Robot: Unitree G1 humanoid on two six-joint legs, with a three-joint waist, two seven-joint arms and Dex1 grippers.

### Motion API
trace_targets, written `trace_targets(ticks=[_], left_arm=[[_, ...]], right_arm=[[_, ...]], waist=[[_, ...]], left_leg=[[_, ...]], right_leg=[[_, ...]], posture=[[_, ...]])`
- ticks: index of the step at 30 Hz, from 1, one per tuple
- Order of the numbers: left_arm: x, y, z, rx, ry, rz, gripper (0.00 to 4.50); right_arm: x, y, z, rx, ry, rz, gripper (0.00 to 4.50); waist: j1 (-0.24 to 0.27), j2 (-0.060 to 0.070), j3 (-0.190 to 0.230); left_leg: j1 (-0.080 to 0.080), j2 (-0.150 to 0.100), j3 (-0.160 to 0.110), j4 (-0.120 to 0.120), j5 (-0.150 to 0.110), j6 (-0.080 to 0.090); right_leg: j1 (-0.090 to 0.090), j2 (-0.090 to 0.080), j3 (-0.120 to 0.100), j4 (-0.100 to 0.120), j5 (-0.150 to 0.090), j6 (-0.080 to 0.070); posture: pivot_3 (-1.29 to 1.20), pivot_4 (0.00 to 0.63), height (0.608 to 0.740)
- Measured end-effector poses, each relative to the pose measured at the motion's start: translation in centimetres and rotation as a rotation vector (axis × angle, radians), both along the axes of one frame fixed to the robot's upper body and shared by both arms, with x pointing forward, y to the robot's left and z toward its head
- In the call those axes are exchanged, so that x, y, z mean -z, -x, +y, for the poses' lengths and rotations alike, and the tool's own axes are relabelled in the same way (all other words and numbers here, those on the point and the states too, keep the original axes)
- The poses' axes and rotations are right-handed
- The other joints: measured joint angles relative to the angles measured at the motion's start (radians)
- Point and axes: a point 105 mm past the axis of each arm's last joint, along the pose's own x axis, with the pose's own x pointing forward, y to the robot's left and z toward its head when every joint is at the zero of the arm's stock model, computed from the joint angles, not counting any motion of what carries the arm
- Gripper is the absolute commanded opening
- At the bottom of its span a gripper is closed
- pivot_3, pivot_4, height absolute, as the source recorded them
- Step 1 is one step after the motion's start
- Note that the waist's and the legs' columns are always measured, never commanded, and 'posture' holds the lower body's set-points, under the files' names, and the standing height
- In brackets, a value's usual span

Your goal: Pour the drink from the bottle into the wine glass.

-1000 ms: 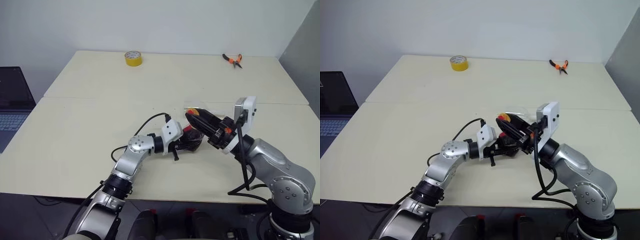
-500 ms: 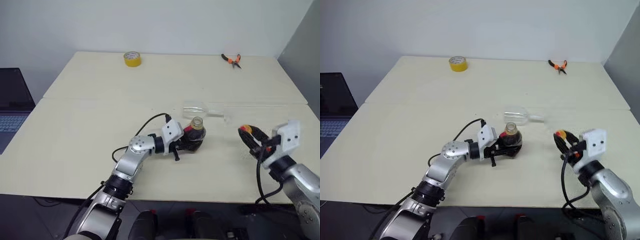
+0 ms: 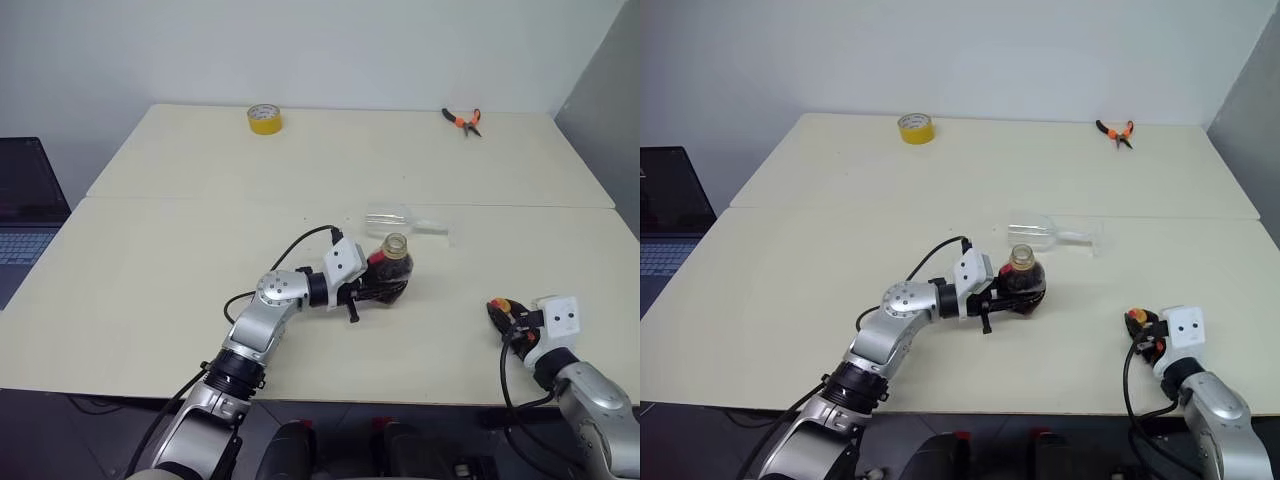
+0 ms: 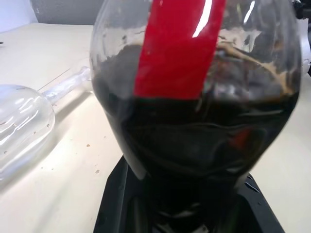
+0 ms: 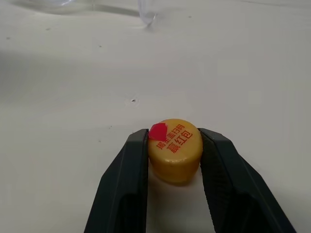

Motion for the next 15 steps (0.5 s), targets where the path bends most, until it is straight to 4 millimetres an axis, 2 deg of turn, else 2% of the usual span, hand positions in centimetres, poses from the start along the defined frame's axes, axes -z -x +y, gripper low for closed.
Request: trace_targets(ticks=[6,7,11,15], left_arm=[[0.15,0.05,0.07,-0.002,-0.001,0.005,0.85],[0.15,0.05,0.07,-0.002,-0.001,0.005,0.85],[0.16,0.04,0.09,-0.003,-0.001,0.005,0.85],[0.08,-0.21,0.33,-0.024,0.001,0.001,0.85]], right_arm=[[0.22,0.11,0.47,-0.034,-0.034,0.014,4.28],[0.22,0.16,0.54,-0.036,-0.038,0.015,4.5],[0.27,0.33,0.45,-0.032,-0.031,0.019,4.5],[-0.1,0.7,-0.32,-0.008,0.054,-0.011,4.5]], waist=[[0.0,0.0,0.0],[0.0,0.0,0.0],[0.001,0.0,0.0],[0.001,0.0,0.0]], left_leg=[[0.001,0.0,0.0,0.0,0.0,0.0],[0.001,0.0,0.0,0.0,0.0,0.0],[0.001,0.0,0.0,0.001,0.0,0.0],[0.001,-0.001,0.0,0.0,0.0,0.0]], right_leg=[[0.001,0.0,0.0,0.0,0.0,0.0],[0.001,0.0,0.0,0.0,0.0,0.0],[0.001,0.0,0.0,0.0,0.0,0.0],[0.001,-0.001,0.0,0.0,0.0,0.0]], posture=[[0.0,0.15,0.74],[0.0,0.15,0.74],[0.0,0.15,0.74],[0.0,0.15,0.74]])
